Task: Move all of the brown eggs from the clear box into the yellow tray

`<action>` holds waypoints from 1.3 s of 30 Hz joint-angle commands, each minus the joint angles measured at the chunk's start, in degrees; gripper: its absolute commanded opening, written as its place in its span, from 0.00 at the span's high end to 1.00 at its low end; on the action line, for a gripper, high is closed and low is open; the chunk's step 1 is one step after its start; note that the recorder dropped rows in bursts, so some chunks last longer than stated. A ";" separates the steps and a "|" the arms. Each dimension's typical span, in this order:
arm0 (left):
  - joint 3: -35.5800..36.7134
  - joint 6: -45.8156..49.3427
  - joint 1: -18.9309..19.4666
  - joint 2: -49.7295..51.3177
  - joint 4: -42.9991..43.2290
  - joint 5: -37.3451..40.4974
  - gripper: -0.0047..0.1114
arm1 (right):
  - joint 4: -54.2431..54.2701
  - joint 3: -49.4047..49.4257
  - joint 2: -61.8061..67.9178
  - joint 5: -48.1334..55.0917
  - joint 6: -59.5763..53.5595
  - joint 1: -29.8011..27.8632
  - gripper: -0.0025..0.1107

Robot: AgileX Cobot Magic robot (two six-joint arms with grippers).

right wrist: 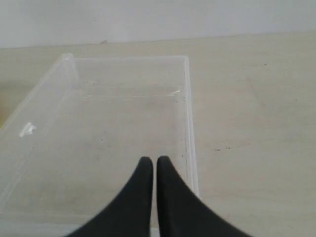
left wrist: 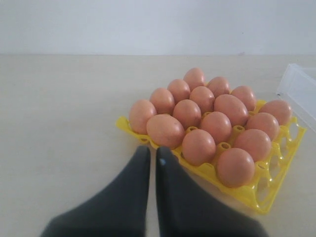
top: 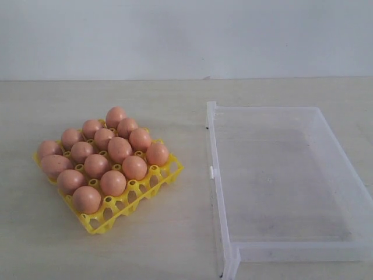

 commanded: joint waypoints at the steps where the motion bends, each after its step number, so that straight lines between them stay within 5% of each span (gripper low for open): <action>1: 0.15 -0.06 -0.26 -0.12 -0.16 -0.19 0.92 | -22.65 -0.03 0.14 -4.42 16.66 0.05 0.98; 30: 0.15 -0.06 -0.15 -0.12 -0.16 -0.38 0.92 | -22.22 -0.03 -0.48 -4.32 14.23 1.09 0.98; 39: 0.15 -0.06 8.57 -0.12 -0.16 -0.33 0.92 | -22.22 -0.03 -0.48 -4.32 14.23 1.09 0.98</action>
